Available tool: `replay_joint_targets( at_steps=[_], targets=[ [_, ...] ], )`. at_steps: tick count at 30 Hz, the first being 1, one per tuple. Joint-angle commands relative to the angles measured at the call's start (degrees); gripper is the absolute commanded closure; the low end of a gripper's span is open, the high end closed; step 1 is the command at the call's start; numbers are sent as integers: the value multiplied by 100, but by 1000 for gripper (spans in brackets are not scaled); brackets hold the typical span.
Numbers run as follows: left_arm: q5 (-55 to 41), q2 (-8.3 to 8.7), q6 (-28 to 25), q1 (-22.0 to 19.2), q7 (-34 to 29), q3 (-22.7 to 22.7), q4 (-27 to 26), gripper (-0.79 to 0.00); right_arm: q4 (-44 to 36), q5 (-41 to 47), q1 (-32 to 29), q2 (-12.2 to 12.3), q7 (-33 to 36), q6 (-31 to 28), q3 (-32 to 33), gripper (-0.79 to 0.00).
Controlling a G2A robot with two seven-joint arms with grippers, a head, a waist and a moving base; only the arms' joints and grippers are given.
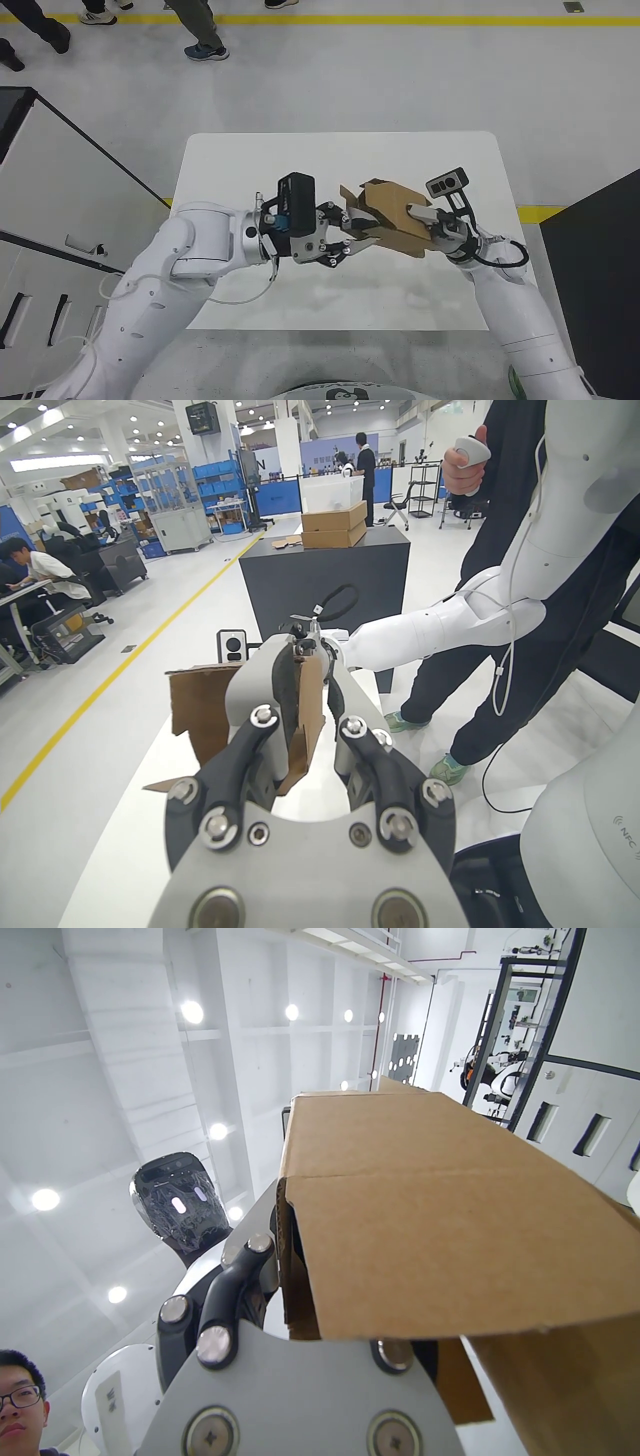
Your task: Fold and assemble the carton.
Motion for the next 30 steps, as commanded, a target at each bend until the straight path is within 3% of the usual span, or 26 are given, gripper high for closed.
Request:
replay_joint_targets(
  at_steps=[1,16,20,30],
  targets=[
    [-10,2,8,0,-13,16,-14,-123,-8,1,-9,-1,-38,20,2,0],
    [-32,21,81,44,-110,111,-128,-99,-143,-59,-107,-8,-284,21,9,0],
    [-17,27,123,65,-127,116,-169,-145,-165,-62,-160,-8,-351,10,29,0],
    [-48,36,91,97,-112,191,-181,-139,-207,-80,-207,-7,-406,18,61,0]
  ],
)
